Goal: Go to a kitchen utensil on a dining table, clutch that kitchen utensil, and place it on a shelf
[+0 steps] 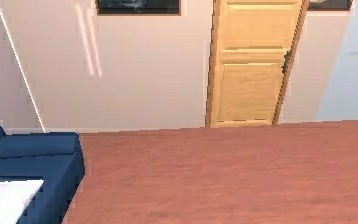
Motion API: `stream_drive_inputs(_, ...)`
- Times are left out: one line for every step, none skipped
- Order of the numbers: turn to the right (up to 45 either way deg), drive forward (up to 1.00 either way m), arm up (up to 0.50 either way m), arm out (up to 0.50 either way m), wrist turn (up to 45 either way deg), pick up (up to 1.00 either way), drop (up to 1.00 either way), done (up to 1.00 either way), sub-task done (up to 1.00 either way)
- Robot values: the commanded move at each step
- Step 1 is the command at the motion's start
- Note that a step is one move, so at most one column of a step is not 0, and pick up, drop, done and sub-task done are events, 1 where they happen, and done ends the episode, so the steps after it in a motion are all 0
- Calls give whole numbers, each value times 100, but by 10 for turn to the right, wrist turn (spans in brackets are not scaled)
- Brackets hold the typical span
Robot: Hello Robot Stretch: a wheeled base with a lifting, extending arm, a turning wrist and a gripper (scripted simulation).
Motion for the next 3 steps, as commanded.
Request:
stream_drive_inputs(450,0,0,0,0,0,0,0,0)
stream_drive_inputs(210,0,0,0,0,0,0,0,0)
stream_drive_inputs(0,100,0,0,0,0,0,0,0)
